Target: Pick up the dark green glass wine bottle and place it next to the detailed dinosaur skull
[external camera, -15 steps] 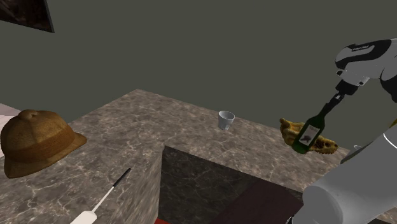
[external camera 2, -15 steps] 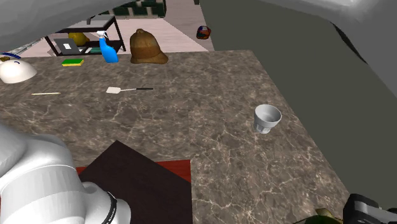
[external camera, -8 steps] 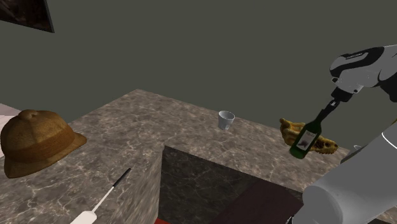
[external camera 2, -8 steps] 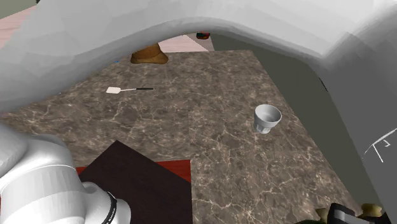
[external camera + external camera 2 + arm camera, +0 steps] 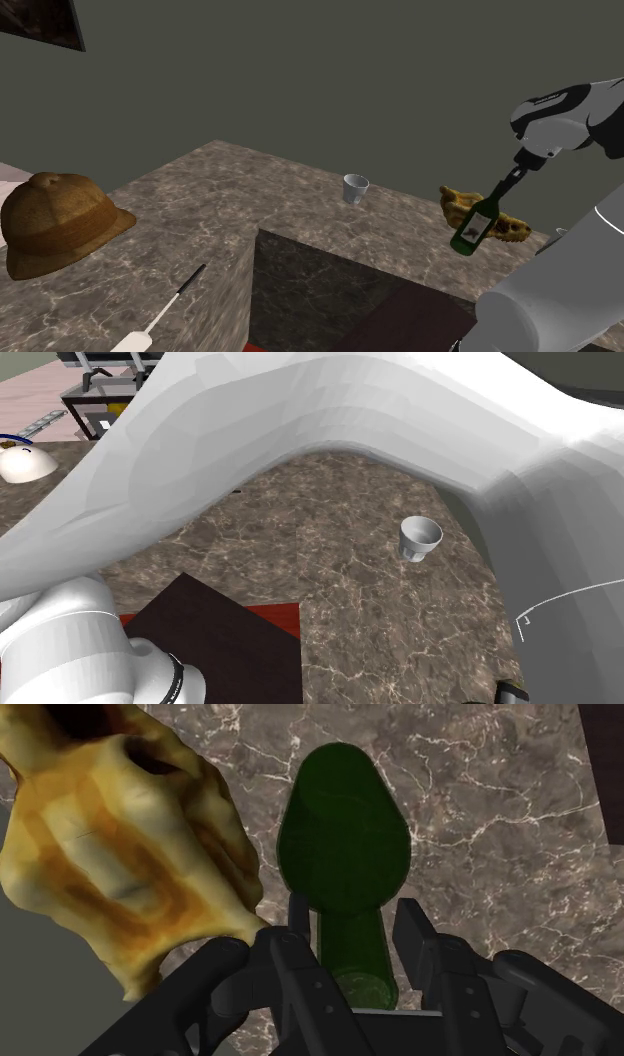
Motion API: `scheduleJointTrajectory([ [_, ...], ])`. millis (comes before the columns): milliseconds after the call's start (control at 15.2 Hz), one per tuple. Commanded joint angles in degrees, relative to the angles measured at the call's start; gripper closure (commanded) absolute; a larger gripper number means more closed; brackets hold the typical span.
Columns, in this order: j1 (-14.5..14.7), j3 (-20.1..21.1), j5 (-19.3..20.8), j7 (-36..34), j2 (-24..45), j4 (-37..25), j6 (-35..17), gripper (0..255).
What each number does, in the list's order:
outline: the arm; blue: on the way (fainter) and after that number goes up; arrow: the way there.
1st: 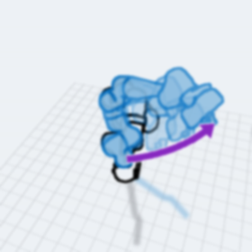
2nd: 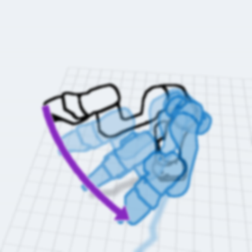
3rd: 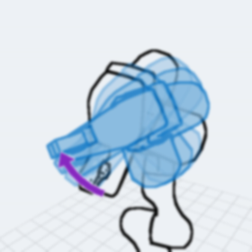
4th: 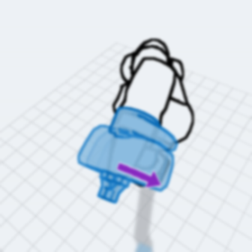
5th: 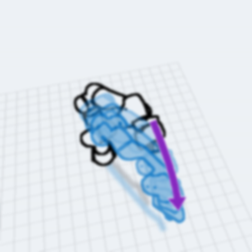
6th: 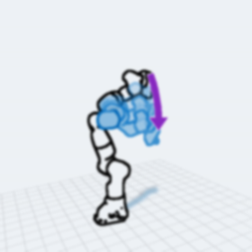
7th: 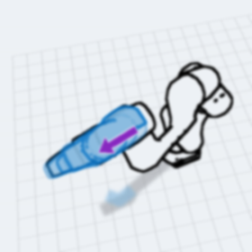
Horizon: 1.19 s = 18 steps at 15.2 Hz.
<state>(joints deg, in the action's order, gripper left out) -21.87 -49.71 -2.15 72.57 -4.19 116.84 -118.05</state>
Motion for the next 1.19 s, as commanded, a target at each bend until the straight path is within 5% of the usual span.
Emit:
scheduleJointTrajectory([
  [0, 0.0, 0.0, -0.1, 0.1, 0.0, 0.1, -0.1, 255],
  [330, 0.0, 0.0, -0.1, 0.1, 0.0, 0.1, -0.1, 255],
  [396, 0.0, 0.0, -0.1, 0.1, 0.1, 0.1, -0.1, 0],
  [726, 0.0, 0.0, -0.1, 0.1, 0.1, 0.1, -0.2, 0],
  [1122, -0.1, 0.8, 2.4, -1.8, -2.9, -5.1, 6.9, 0],
])
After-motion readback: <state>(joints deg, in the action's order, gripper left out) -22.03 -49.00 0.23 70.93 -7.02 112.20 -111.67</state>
